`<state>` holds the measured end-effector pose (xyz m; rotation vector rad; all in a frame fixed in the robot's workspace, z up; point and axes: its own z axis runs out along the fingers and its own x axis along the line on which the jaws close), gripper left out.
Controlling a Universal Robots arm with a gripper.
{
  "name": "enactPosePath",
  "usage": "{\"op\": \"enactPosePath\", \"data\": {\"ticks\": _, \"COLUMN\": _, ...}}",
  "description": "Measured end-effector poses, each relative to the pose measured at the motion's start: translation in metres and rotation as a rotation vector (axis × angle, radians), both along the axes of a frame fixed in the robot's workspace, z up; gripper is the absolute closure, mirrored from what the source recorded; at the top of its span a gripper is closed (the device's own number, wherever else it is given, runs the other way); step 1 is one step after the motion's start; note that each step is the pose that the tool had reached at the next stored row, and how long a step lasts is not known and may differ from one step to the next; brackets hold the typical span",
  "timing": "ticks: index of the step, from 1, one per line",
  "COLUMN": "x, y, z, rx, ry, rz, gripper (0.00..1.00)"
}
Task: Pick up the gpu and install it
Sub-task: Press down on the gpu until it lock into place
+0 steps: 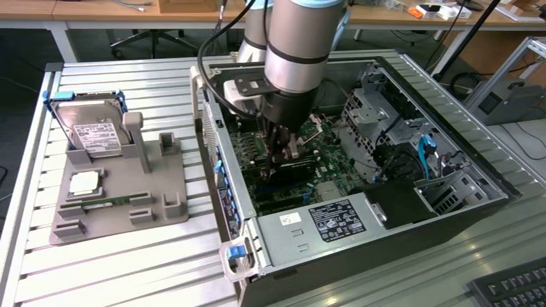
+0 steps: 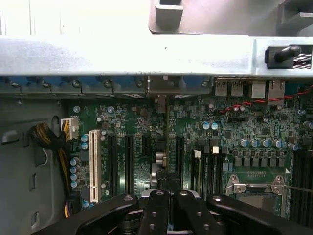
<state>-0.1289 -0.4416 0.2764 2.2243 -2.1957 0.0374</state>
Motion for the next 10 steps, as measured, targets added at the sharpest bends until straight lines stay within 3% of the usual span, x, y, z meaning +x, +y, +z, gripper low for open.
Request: {"op": "enactPosePath", "data": {"ticks": 10, "x": -0.0040, "y": -0.0026, "z": -0.0022, "rx": -0.0001, "ry": 0.0000, "rz": 0.000, "gripper": 0.90}}
